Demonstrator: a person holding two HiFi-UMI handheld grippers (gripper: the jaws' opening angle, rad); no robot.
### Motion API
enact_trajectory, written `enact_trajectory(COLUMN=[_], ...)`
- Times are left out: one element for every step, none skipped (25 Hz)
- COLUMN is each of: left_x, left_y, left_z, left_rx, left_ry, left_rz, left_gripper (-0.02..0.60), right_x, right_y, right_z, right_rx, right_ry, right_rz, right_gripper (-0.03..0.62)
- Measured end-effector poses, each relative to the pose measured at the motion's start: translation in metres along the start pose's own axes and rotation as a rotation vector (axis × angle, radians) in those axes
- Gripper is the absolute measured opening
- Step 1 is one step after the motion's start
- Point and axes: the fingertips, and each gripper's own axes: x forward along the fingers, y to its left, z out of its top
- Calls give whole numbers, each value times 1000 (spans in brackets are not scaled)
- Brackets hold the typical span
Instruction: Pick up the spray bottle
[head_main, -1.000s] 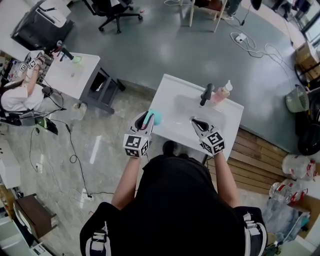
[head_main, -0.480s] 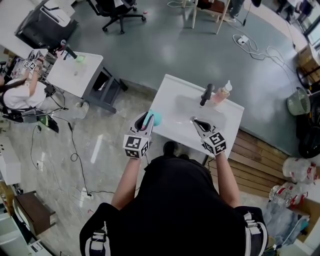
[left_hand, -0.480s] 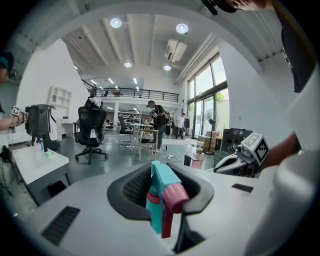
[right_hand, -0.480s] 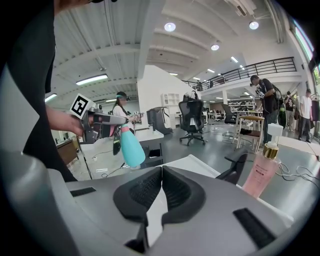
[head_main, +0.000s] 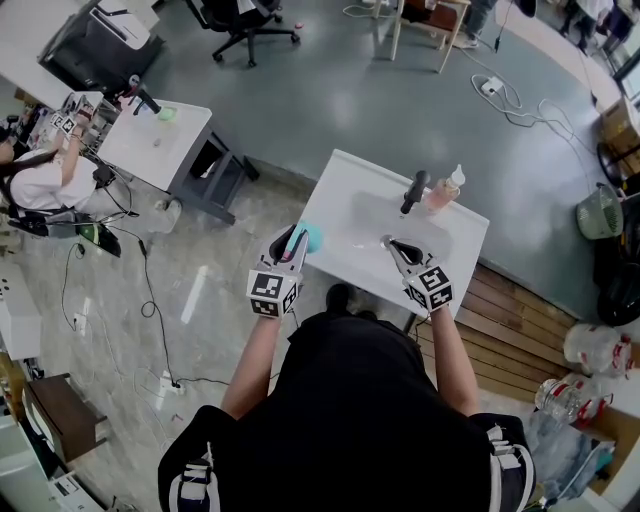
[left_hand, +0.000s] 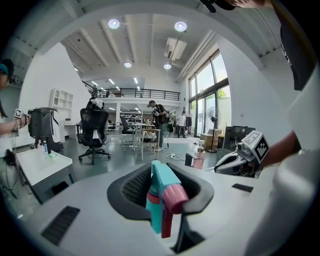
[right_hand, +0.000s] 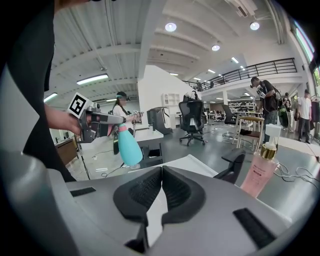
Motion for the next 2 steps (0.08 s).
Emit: enact_trajectory(left_x=[0, 0], left_y=[-1, -1], left_z=[-1, -2], left_rx=[0, 1], left_ry=[2, 5], left_rz=[2, 4], left_gripper=[100, 100], right_x=[0, 0], right_y=[0, -1], right_z=[-1, -1], right_rx=[0, 1], right_ry=[-1, -1], right_rz=[1, 3], right_gripper=[17, 17])
